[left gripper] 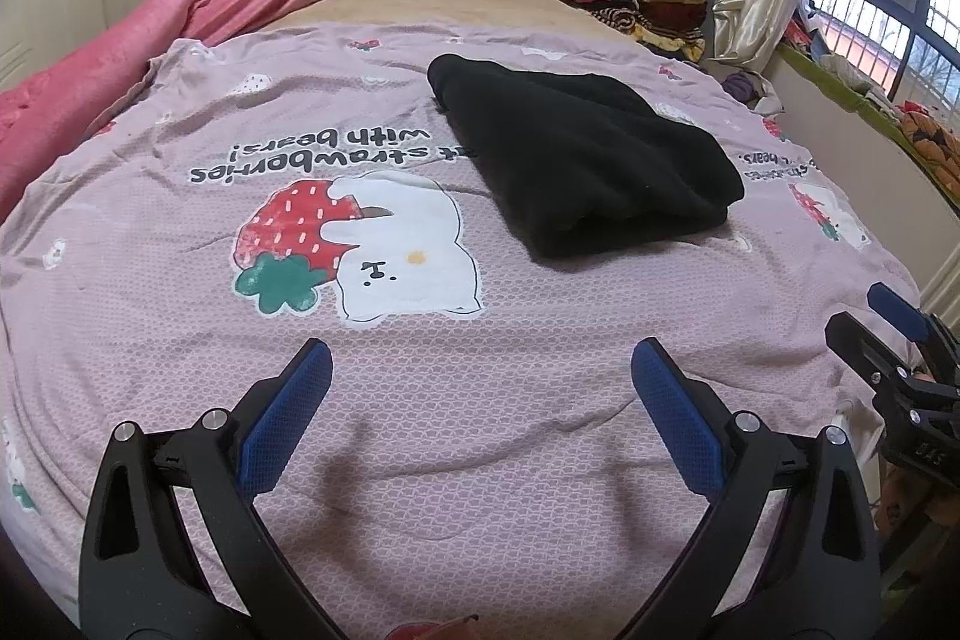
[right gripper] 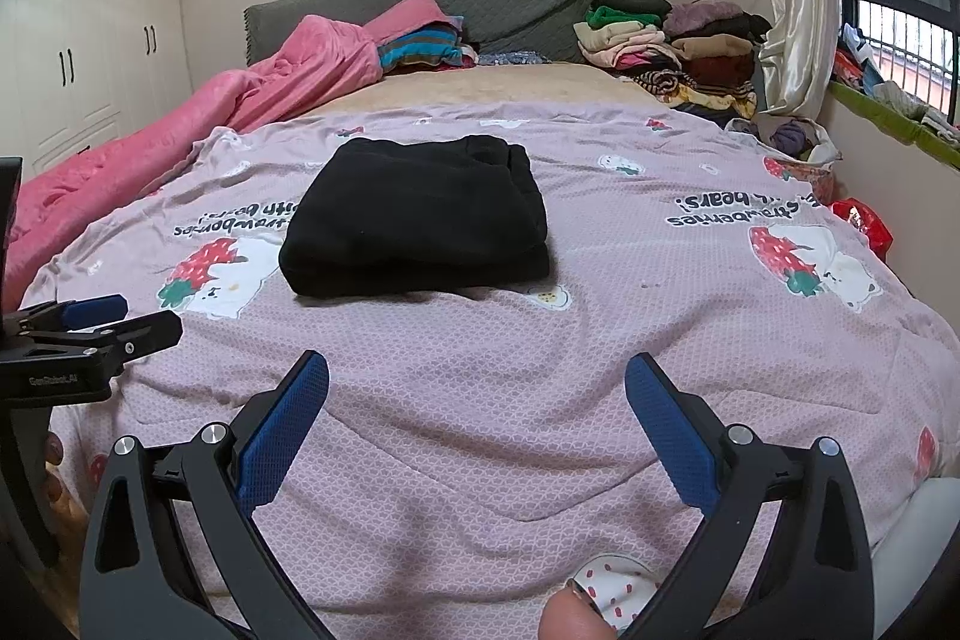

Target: Fold small clothes

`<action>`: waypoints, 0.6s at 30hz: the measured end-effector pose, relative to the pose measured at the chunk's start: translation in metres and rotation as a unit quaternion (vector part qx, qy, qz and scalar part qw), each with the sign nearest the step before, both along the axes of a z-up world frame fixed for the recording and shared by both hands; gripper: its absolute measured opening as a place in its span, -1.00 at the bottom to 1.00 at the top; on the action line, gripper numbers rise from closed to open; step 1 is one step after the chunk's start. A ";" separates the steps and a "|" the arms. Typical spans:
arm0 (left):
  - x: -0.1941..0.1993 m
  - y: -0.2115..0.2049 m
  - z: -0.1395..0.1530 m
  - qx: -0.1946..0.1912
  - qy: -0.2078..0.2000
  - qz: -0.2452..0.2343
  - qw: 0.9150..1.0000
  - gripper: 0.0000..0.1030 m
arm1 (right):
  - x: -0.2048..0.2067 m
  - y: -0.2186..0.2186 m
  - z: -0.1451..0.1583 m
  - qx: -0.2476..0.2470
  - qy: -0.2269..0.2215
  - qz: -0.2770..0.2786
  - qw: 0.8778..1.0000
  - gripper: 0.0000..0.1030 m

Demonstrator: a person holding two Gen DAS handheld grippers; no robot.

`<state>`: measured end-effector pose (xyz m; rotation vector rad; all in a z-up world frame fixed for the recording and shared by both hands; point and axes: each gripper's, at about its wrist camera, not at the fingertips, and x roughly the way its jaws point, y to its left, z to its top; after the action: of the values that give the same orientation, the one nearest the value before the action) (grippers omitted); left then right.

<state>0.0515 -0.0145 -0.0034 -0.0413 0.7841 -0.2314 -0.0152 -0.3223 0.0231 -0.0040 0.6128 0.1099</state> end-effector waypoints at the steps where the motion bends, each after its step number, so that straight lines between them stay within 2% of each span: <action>1: 0.000 0.000 0.000 -0.001 0.000 0.000 1.000 0.82 | 0.001 0.000 0.000 0.000 0.000 0.000 1.000 0.91; 8: 0.002 0.000 -0.001 -0.010 0.009 -0.004 1.000 0.82 | -0.001 -0.007 0.003 0.000 -0.003 -0.023 1.000 0.91; 12: 0.005 0.007 -0.002 -0.016 0.015 0.012 1.000 0.82 | -0.006 -0.030 0.001 0.000 -0.003 -0.098 0.995 0.91; 14: 0.007 0.017 -0.001 -0.034 0.021 0.025 0.999 0.82 | -0.011 -0.059 -0.001 0.003 0.001 -0.160 0.987 0.91; 16: 0.014 0.040 0.004 -0.054 0.027 0.051 0.997 0.82 | -0.020 -0.101 -0.005 0.005 0.011 -0.236 0.972 0.91; 18: 0.026 0.076 0.013 -0.061 0.029 0.086 0.994 0.82 | -0.031 -0.146 -0.010 -0.001 0.015 -0.311 0.950 0.91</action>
<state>0.0772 0.0614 0.0099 -0.2313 0.8197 -0.1141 -0.0464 -0.4682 0.0131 0.1892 0.6212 -0.5040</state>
